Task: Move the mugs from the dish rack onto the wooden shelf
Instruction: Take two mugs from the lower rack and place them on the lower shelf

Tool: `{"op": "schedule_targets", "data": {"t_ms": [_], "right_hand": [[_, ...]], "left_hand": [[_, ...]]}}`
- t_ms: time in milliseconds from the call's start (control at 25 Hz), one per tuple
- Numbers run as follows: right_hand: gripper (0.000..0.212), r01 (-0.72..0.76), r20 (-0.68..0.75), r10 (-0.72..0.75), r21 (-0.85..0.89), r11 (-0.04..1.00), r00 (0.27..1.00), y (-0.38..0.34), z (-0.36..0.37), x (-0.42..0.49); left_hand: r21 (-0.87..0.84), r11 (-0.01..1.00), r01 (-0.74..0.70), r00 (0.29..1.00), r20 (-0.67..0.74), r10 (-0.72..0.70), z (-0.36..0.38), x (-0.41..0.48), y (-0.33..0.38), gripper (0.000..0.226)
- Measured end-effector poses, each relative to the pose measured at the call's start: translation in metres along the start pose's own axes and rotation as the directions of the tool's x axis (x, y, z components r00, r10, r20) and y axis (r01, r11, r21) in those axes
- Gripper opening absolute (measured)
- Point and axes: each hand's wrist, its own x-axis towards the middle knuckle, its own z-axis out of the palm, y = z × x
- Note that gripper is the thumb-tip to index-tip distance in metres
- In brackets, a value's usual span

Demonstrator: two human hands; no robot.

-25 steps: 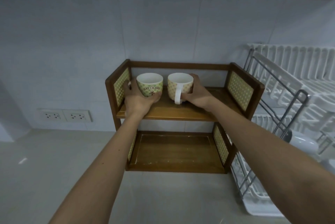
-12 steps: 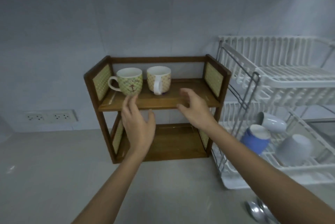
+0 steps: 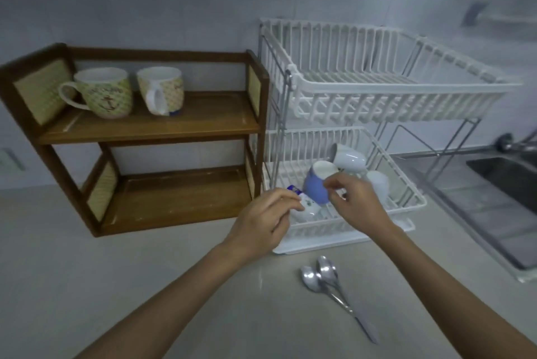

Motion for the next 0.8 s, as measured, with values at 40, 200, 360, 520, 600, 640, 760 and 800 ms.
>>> {"op": "schedule_targets", "data": {"t_ms": [40,200,360,520,600,640,760,800], "right_hand": [[0.02,-0.029,0.053,0.032,-0.067,0.997,0.998,0.018,-0.009,0.004],[0.036,0.123,0.358,0.097,-0.543,0.831,0.929,0.073,-0.035,0.033],[0.055,0.569,0.617,0.098,-0.767,0.296,0.781,0.101,-0.037,0.06],[0.062,0.688,0.677,0.199,-0.726,0.018,0.709,0.118,-0.021,0.074],[0.063,0.695,0.675,0.205,-0.717,-0.042,0.709,0.125,-0.012,0.076],[0.063,0.692,0.668,0.206,-0.719,-0.066,0.715,0.129,-0.009,0.077],[0.064,0.689,0.672,0.153,-0.714,-0.123,0.724,0.143,-0.009,0.08],[0.063,0.686,0.672,0.135,-0.717,-0.126,0.728,0.145,-0.012,0.081]], "left_hand": [[0.022,1.0,-0.003,0.997,0.078,0.001,0.013,0.011,0.003,0.028],[0.387,0.916,0.105,0.855,0.435,-0.282,0.058,0.054,-0.008,0.058],[0.396,0.555,0.732,0.483,0.274,-0.832,0.092,0.087,-0.011,0.064],[0.304,0.255,0.918,0.206,0.183,-0.961,0.119,0.088,-0.023,0.089],[0.302,0.216,0.928,0.162,0.191,-0.968,0.129,0.081,-0.024,0.099],[0.278,0.195,0.941,0.152,0.17,-0.974,0.134,0.077,-0.026,0.104],[0.15,0.134,0.979,0.12,0.099,-0.988,0.145,0.076,-0.025,0.108],[0.096,0.116,0.989,0.107,0.094,-0.99,0.146,0.077,-0.025,0.108]]}}
